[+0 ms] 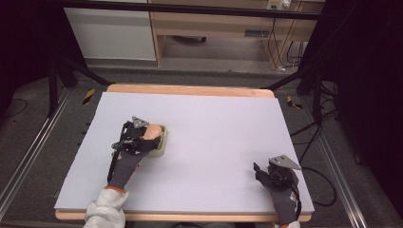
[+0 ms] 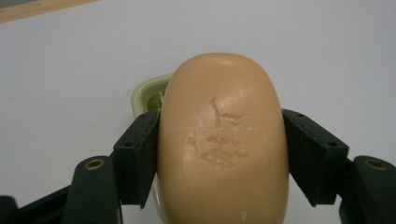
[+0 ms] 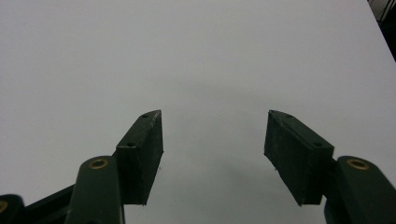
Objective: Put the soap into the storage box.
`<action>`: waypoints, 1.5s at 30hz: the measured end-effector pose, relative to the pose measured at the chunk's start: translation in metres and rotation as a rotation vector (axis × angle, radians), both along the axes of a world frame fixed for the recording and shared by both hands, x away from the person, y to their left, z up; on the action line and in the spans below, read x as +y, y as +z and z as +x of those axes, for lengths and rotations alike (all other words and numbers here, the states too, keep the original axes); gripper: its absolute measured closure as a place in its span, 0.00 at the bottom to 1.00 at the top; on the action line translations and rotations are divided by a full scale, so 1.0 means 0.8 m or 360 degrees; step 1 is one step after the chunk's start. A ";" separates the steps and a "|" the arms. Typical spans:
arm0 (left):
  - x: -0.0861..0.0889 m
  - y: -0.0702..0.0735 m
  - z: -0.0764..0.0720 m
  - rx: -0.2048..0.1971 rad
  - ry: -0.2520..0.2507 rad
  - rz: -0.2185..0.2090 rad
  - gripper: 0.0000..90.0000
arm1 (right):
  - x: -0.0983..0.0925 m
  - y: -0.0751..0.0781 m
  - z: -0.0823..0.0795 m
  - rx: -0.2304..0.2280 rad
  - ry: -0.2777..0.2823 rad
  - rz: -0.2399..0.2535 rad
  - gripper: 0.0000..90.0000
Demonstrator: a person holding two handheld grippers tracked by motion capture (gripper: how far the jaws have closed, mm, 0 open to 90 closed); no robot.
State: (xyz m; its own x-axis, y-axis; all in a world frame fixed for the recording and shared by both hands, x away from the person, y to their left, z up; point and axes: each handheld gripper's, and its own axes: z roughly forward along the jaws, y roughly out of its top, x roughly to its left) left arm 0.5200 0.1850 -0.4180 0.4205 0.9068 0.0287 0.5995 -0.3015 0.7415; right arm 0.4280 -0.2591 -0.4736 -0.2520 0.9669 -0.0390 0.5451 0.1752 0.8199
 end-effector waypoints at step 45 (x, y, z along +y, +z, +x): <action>-0.010 -0.043 0.029 0.0087 0.0078 0.0050 0.35 | 0.002 -0.001 0.001 0.0011 0.0003 -0.0003 0.41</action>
State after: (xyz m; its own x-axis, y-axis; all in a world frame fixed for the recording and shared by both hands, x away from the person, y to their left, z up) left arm 0.5433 0.1770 -0.4521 0.3774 0.9253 0.0356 0.6532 -0.2933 0.6980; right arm 0.4291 -0.2575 -0.4743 -0.2540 0.9664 -0.0390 0.5503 0.1775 0.8159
